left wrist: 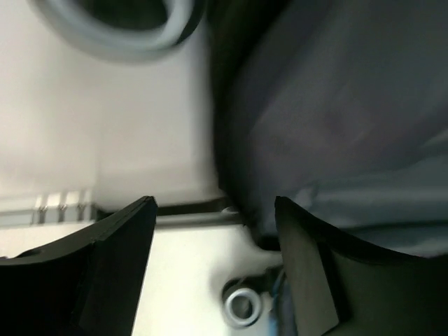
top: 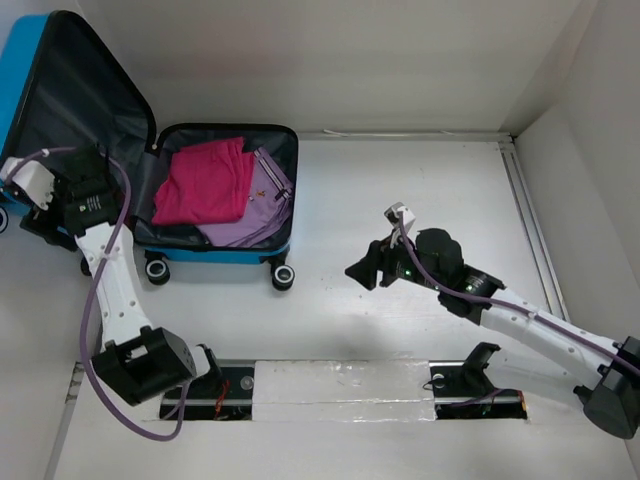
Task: Pack the luggage
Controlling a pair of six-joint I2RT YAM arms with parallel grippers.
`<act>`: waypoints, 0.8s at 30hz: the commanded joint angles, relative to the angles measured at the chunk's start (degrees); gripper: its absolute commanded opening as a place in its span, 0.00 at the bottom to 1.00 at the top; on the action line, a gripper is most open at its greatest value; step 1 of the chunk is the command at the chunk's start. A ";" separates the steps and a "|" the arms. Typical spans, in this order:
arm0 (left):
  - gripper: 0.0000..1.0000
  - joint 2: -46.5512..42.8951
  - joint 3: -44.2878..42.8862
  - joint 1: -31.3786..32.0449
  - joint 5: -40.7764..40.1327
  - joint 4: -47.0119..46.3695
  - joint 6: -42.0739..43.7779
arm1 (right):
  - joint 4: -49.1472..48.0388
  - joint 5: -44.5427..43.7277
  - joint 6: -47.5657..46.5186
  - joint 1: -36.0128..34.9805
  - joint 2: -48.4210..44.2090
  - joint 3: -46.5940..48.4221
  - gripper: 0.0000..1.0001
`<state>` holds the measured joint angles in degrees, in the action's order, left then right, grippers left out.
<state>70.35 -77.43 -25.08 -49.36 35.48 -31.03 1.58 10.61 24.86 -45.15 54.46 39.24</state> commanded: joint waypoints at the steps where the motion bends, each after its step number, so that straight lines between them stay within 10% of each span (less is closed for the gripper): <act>1: 0.63 3.56 -8.60 0.56 -4.77 -3.68 0.10 | -3.43 1.96 -0.34 -0.82 2.49 0.57 0.65; 5: 0.60 4.36 -5.90 0.56 -4.78 -8.14 2.02 | -3.43 0.73 -0.87 -1.35 3.20 1.10 0.63; 10: 0.00 4.36 -6.41 1.08 -2.33 -8.77 3.52 | -2.91 -2.78 -0.87 -1.35 2.67 1.10 0.63; 12: 0.00 2.79 -5.20 3.44 -1.71 -8.15 2.12 | -2.90 -2.79 -0.87 -1.35 3.19 1.10 0.63; 19: 0.00 -13.64 9.45 42.10 -0.40 -12.73 -0.51 | -1.85 -3.93 -0.25 -1.35 3.20 2.15 0.63; 24: 0.09 -21.64 21.42 48.81 36.90 -19.80 6.56 | -1.85 -6.38 1.59 -1.35 4.77 3.64 0.63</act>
<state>50.83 -60.16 23.05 -39.46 24.71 -25.54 1.32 6.87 25.50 -45.91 58.35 39.48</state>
